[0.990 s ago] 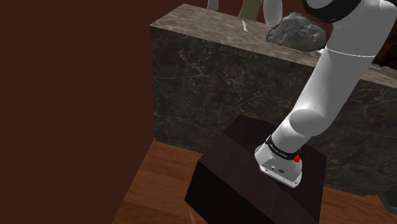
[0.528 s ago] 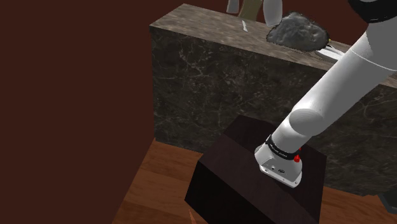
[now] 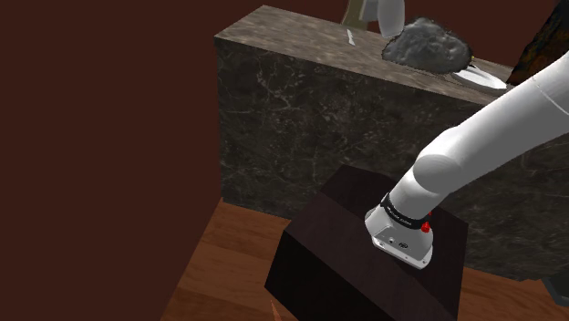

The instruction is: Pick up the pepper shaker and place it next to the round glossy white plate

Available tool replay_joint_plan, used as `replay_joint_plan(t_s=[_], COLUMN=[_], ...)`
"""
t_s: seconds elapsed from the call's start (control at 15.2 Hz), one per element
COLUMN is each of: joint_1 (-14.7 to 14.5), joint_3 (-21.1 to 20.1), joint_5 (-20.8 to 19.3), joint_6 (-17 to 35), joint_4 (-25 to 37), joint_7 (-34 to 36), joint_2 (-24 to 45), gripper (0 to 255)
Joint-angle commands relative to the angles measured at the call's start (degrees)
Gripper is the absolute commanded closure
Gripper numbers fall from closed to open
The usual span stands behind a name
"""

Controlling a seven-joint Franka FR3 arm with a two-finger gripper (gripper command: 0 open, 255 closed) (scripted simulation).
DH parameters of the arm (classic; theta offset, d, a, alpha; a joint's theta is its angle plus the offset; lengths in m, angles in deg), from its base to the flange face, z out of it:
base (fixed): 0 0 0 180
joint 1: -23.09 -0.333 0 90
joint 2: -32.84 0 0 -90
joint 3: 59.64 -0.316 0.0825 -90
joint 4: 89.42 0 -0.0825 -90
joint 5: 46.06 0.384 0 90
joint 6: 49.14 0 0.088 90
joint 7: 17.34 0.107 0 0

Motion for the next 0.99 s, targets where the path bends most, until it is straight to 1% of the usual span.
replay_joint_plan(t_s=[0.0, 0.46, 0.92], joint_1=[0.7, 3.1, 5.3], joint_3=[0.7, 3.8, 7.6], joint_5=[-1.0, -4.5, -8.8], joint_6=[-0.5, -5.1, -10.7], joint_4=[-3.1, -7.1, -7.6], joint_7=[-1.5, -6.9, -13.4], joint_2=[-3.6, -12.5, -19.2], gripper=[255, 255, 255])
